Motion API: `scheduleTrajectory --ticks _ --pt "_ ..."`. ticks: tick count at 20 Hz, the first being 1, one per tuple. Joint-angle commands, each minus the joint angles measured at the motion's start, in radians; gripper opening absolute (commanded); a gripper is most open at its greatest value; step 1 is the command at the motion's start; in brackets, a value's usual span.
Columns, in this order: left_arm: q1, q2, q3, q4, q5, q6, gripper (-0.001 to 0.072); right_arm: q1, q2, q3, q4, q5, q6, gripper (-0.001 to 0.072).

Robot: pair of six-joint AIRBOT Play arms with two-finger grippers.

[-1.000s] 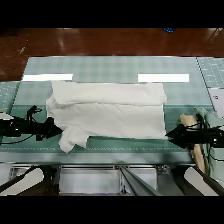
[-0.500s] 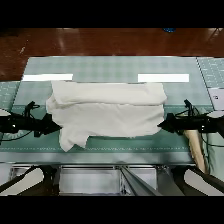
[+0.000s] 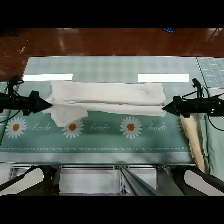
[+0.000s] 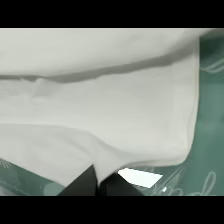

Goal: Fold the shirts.

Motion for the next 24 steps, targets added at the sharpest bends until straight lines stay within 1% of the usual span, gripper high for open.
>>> scheduleTrajectory --ticks 1,5,9,13,15,16,17,18,19,20,22,23,24 --pt "-0.022 -0.067 0.117 -0.044 0.021 -0.004 0.0019 0.004 -0.036 0.083 0.009 -0.032 0.006 0.0018" --pt "-0.092 -0.248 0.277 -0.044 0.041 -0.062 0.0019 0.027 -0.166 0.184 0.035 -0.103 0.006 0.0018" --pt "-0.143 -0.432 0.452 -0.044 0.037 -0.118 0.0019 0.034 -0.319 0.32 0.067 -0.115 0.01 0.0018" --pt "-0.179 -0.582 0.586 -0.044 0.041 -0.125 0.0019 0.034 -0.444 0.411 0.087 -0.123 0.017 0.0018" --pt "-0.195 -0.641 0.638 -0.044 0.051 -0.125 0.0019 0.034 -0.487 0.421 0.11 -0.164 0.016 0.0019" --pt "-0.205 -0.658 0.647 -0.044 0.077 -0.124 0.0026 0.034 -0.502 0.422 0.119 -0.185 0.016 0.002" --pt "-0.217 -0.668 0.649 -0.044 0.108 -0.125 0.0158 0.034 -0.517 0.422 0.125 -0.198 0.011 0.0131" --pt "-0.226 -0.671 0.649 -0.044 0.113 -0.122 0.0437 0.034 -0.524 0.422 0.125 -0.198 0.01 0.0404" --pt "-0.228 -0.671 0.662 -0.038 0.109 -0.115 0.0509 0.03 -0.524 0.428 0.122 -0.178 -0.016 0.0413" --pt "-0.216 -0.669 0.695 -0.026 0.082 -0.125 0.0508 0.011 -0.523 0.451 0.111 -0.133 -0.025 0.0413" --pt "-0.166 -0.66 0.782 0.045 -0.008 -0.197 0.0508 -0.057 -0.509 0.514 0.103 -0.01 -0.015 0.0412" --pt "-0.132 -0.639 0.819 0.087 -0.053 -0.204 0.0508 -0.1 -0.486 0.526 0.097 0.031 -0.009 0.0411" --pt "-0.1 -0.598 0.827 0.114 -0.065 -0.203 0.0508 -0.138 -0.458 0.526 0.064 0.048 -0.001 0.0411"
